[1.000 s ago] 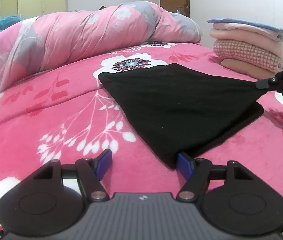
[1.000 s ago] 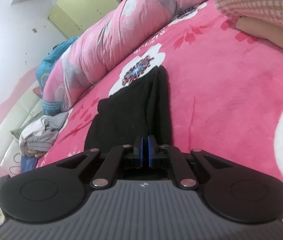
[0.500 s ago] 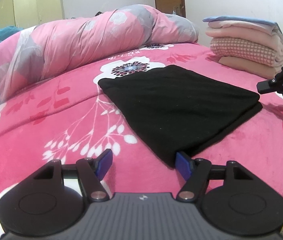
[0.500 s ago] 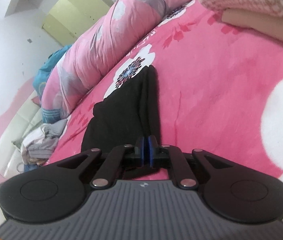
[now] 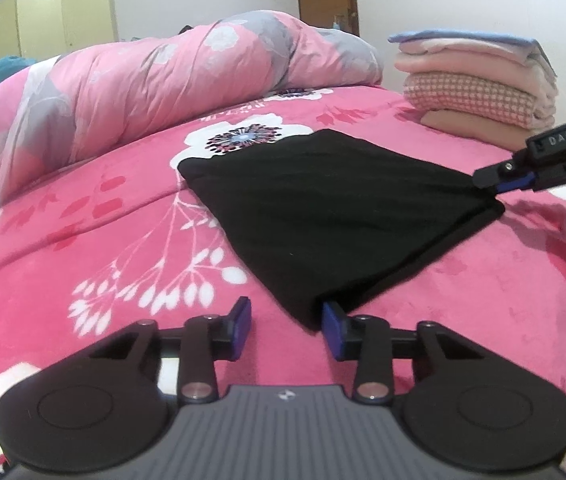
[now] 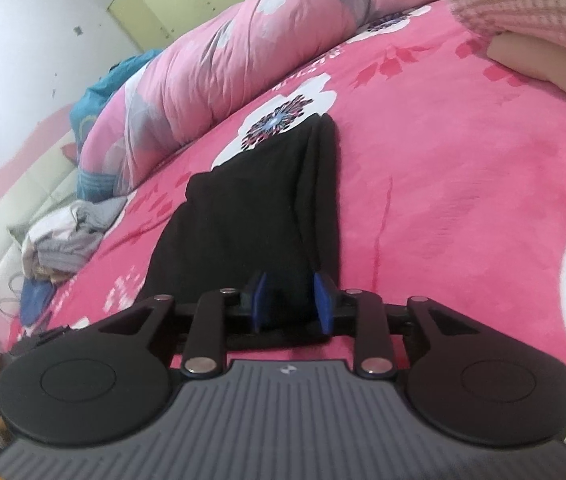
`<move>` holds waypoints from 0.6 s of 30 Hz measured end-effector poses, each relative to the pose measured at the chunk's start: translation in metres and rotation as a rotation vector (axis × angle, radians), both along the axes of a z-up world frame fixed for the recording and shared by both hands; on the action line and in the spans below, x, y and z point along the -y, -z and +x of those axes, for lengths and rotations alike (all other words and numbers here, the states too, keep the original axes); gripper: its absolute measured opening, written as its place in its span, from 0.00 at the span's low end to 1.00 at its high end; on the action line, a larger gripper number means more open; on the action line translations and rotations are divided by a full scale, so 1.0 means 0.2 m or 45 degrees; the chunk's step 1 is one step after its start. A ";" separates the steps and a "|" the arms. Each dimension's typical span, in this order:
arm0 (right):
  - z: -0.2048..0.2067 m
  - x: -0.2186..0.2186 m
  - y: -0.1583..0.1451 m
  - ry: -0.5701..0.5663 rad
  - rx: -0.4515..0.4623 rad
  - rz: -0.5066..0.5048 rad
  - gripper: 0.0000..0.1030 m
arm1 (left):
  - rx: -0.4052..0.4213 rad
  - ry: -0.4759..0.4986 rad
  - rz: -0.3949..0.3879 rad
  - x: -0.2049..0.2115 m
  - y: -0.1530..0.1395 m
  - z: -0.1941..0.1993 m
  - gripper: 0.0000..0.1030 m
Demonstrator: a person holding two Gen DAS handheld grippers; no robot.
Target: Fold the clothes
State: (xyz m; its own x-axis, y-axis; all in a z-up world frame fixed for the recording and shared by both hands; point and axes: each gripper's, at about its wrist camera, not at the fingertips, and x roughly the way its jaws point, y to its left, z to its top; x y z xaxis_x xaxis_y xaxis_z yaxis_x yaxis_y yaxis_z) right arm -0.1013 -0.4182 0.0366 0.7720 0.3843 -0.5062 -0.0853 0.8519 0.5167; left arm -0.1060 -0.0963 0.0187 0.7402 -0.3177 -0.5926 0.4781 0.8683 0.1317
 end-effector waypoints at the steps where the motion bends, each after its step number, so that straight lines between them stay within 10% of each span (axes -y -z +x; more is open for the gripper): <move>1: 0.00 -0.01 -0.01 0.003 0.009 -0.022 0.25 | 0.014 0.006 0.018 0.01 0.00 -0.01 0.31; 4: -0.02 -0.03 -0.03 0.010 0.035 -0.086 0.03 | 0.099 0.023 0.092 0.06 -0.01 -0.05 0.07; 9: -0.05 -0.06 -0.05 0.025 0.070 -0.170 0.01 | 0.292 0.106 0.317 0.15 -0.03 -0.16 0.06; 18: -0.08 -0.08 -0.04 0.034 0.054 -0.196 0.01 | 0.267 0.176 0.449 0.16 0.03 -0.17 0.05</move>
